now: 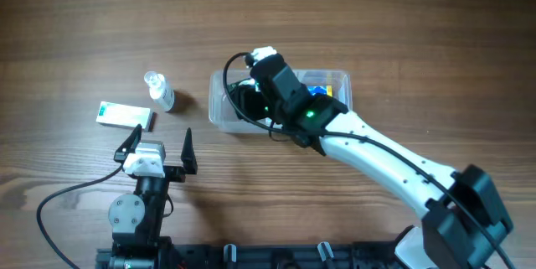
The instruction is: Pack container
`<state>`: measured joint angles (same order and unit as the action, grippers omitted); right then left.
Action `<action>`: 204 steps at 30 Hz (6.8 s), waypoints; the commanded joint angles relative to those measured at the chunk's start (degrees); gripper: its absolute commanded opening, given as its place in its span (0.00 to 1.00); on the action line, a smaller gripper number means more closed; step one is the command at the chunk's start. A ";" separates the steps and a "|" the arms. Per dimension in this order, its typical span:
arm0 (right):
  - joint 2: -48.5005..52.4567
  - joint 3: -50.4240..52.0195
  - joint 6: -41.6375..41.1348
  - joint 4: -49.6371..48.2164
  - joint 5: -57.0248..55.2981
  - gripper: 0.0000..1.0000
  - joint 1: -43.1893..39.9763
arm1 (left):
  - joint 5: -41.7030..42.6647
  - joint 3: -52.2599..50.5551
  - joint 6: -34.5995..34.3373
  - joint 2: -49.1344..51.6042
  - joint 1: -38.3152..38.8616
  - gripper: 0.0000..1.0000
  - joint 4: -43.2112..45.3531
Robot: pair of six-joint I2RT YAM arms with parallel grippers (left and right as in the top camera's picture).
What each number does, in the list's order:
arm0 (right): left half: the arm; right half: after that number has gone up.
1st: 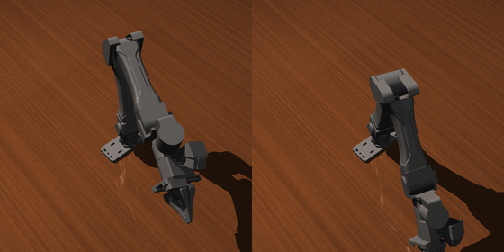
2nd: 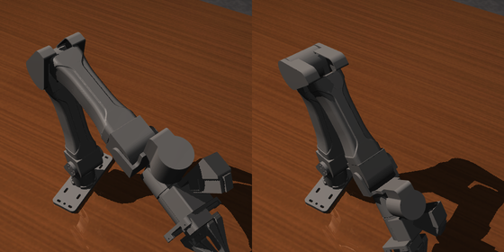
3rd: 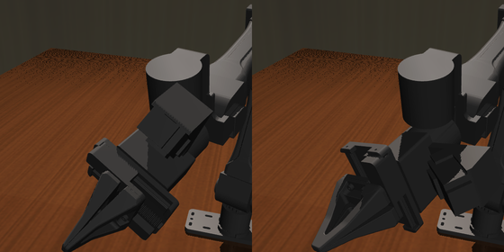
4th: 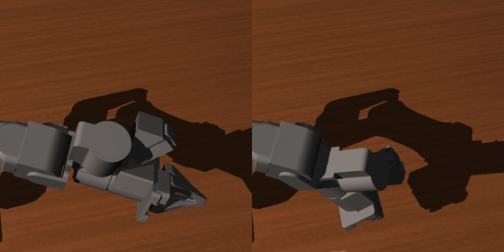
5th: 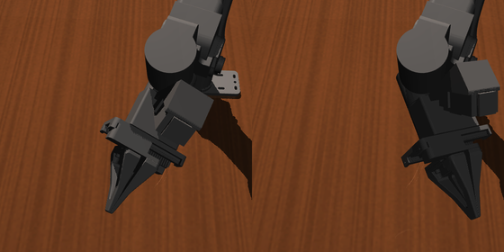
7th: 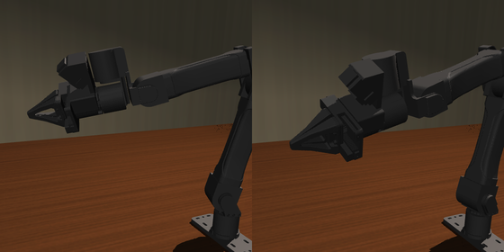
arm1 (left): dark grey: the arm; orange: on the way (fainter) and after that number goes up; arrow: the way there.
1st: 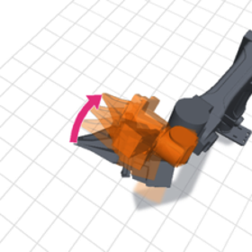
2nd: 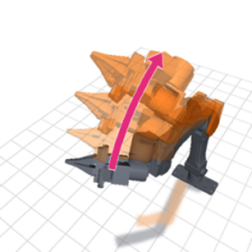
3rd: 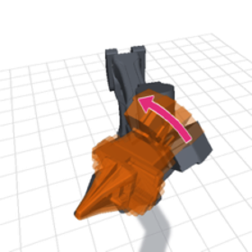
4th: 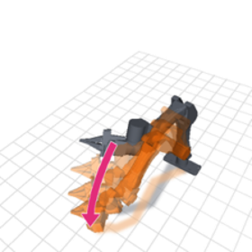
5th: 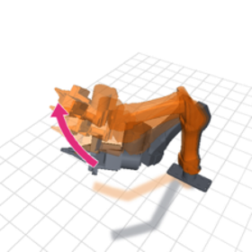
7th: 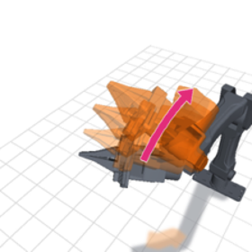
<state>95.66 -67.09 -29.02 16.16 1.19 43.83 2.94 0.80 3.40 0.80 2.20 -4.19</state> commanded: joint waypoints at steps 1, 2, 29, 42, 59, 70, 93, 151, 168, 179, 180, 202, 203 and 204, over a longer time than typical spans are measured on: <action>1.86 -1.27 -0.96 -0.57 -1.84 0.34 0.74 | 0.66 -0.46 0.87 -0.42 0.26 1.00 0.13; 2.45 -1.27 -1.05 -0.63 -1.81 0.34 0.74 | 0.66 -0.46 0.87 -0.42 0.26 1.00 0.13; 10.32 -1.27 -3.52 -2.12 -1.86 0.49 0.98 | 0.66 -0.46 0.87 -0.42 0.26 1.00 0.13; 10.32 -1.27 -3.28 0.13 -5.49 0.70 0.98 | 0.66 -0.48 0.87 -0.42 0.26 1.00 0.13; 9.31 -1.31 -2.34 -2.93 -3.15 0.84 0.94 | 0.66 -0.46 0.87 -0.42 0.26 1.00 0.13; 9.14 -1.27 -4.17 -7.23 4.04 0.11 1.64 | 0.66 -0.46 0.87 -0.42 0.26 1.00 0.13; 12.15 -1.16 -2.27 -6.45 9.49 0.04 1.70 | 0.66 -0.48 0.87 -0.42 0.26 1.00 0.13; 10.21 -34.58 11.93 43.58 -0.74 1.00 -54.40 | 0.68 -0.46 0.87 -0.42 0.26 1.00 0.20; 10.21 -34.58 11.96 39.80 -0.74 1.00 -54.40 | 8.66 40.04 -8.17 22.75 0.26 1.00 -29.27; 10.19 -34.58 11.93 39.80 -0.74 1.00 -54.40 | 14.97 67.41 -8.59 69.44 0.33 0.95 -62.97; 10.21 -34.58 11.93 39.80 -0.74 1.00 -54.40 | 15.76 67.41 -8.59 71.60 0.33 0.76 -62.93; 10.21 -34.58 11.93 39.78 -0.74 1.00 -54.40 | 5.22 67.25 -29.40 88.19 23.17 0.04 -61.96; 10.19 -34.58 11.93 39.80 -0.74 1.00 -54.40 | 3.89 67.23 -30.86 88.26 24.37 0.04 -61.09; 10.19 -34.58 11.93 39.80 -0.74 1.00 -54.40 | 2.89 67.23 -31.36 88.26 25.22 0.04 -60.65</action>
<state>107.35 -100.68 -16.49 56.05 0.16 -10.76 9.34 67.48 -23.35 89.03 24.71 -66.13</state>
